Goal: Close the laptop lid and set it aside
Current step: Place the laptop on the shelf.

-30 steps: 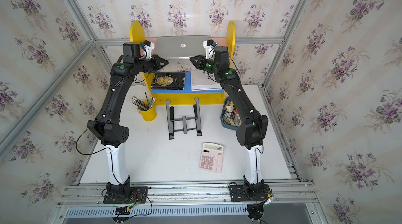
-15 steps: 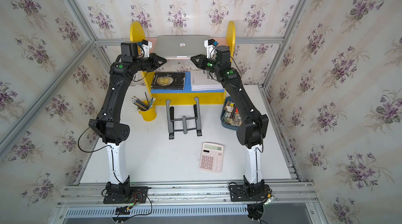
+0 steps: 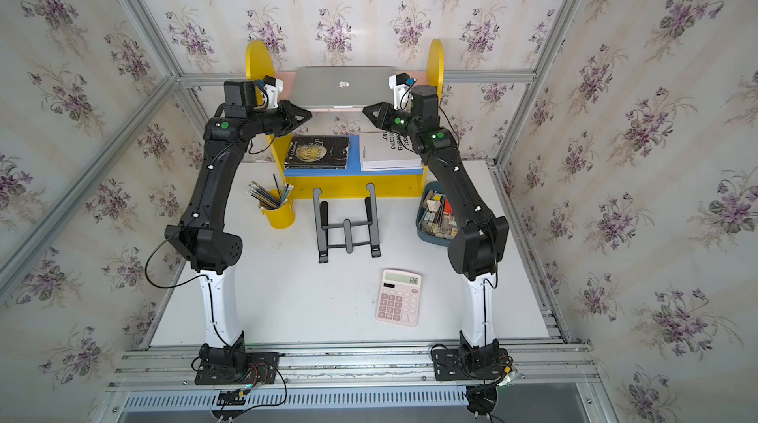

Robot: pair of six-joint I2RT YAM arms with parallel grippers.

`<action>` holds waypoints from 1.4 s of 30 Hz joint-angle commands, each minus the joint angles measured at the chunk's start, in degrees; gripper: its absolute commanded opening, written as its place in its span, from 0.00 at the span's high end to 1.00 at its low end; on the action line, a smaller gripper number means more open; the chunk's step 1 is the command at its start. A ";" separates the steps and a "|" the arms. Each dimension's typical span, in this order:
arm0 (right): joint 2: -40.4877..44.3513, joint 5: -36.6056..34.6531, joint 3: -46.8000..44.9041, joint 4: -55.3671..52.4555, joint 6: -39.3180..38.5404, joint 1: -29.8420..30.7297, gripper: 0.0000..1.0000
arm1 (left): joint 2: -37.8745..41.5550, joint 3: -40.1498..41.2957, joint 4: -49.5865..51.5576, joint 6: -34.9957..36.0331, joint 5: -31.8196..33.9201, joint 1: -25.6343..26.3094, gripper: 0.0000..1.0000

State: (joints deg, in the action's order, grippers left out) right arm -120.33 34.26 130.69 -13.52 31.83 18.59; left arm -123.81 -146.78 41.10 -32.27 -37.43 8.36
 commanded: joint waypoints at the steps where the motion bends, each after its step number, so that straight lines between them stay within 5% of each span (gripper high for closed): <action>1: 1.00 -1.92 0.09 1.11 -1.14 -0.47 0.75 | 2.73 3.73 -5.06 0.10 -2.18 0.52 0.83; 9: 2.21 -1.92 -1.82 0.77 -2.00 -1.18 0.75 | 6.00 8.55 -7.61 0.28 -4.09 1.04 0.84; 18: 2.29 -1.74 -2.02 0.84 -2.31 -1.91 0.76 | 0.29 -0.76 -3.65 0.07 -3.71 0.48 0.85; 34: 2.66 -1.39 -2.01 0.82 -2.16 -2.91 0.76 | -0.43 -1.51 -5.10 -1.71 -3.67 -0.10 0.84; 42: 7.68 -0.95 -8.47 2.87 -2.27 -3.10 0.71 | 6.80 8.20 -8.52 -0.32 -4.93 -0.10 0.76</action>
State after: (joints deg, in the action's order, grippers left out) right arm -114.65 33.65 124.22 -13.82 29.93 15.66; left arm -119.55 -141.03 35.92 -34.22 -41.60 8.25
